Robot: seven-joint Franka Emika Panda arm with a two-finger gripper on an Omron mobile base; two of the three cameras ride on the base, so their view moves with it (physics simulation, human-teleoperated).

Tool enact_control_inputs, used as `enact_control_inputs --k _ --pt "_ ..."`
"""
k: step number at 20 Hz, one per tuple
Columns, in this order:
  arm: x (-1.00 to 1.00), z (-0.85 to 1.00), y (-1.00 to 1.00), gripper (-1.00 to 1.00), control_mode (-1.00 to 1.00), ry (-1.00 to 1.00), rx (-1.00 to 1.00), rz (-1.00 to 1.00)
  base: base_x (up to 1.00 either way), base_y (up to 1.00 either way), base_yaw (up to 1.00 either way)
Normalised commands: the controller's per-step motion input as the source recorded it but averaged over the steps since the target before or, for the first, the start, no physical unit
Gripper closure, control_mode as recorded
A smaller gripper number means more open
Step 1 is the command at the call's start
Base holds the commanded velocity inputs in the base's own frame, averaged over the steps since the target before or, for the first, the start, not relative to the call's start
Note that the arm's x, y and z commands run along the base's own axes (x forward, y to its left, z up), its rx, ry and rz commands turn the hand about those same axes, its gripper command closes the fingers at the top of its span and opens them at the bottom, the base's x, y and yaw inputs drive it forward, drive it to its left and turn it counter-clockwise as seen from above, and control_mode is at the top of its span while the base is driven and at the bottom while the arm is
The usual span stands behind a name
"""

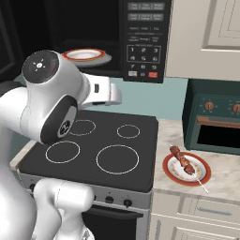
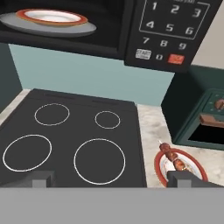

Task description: Pick the kebab skewer from the counter and place it in the microwave. Then turn on the microwave.

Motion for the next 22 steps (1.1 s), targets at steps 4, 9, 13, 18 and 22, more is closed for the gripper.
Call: enact_control_inputs --k 4,9,13,18,22 --pt "-0.1 -0.15 -0.34 -1.0 -1.0 0.02 0.0 0.0 0.0 0.0 0.0" --pt "-0.05 -0.16 -0.22 -1.0 -1.0 0.03 0.0 0.0 0.0 0.0 0.0" --pt "-0.02 -0.18 -0.14 -1.0 -1.0 0.06 -0.03 0.0 0.0 0.0 0.0" --pt "-0.02 -0.23 -0.19 -1.0 -1.0 0.04 -0.03 0.0 0.0 0.0 0.0" --pt "-0.05 -0.22 -0.28 -1.0 -1.0 0.0 0.0 0.0 0.0 0.0 0.0"
